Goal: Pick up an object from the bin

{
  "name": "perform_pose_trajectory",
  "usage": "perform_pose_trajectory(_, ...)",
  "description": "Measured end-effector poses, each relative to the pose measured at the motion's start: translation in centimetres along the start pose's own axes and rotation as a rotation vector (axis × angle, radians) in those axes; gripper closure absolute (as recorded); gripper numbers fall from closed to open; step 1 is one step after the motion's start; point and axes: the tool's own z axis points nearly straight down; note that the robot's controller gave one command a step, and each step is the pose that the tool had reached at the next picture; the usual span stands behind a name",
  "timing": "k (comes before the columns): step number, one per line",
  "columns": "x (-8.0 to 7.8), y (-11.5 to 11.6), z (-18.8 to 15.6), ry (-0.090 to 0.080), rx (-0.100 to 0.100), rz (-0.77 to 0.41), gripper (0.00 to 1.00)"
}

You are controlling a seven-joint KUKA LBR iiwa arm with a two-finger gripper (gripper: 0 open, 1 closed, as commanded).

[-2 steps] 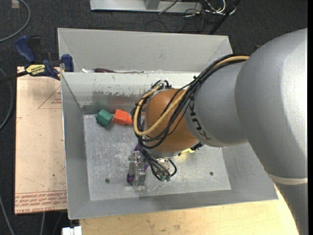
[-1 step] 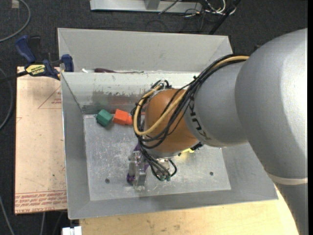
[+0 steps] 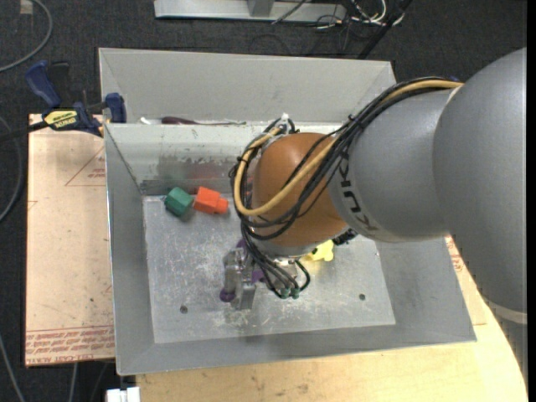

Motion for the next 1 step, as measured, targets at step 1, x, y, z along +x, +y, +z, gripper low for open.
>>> perform_pose_trajectory(1, -0.74, 0.81, -3.49, -0.014, -0.003, -0.011, 1.00)
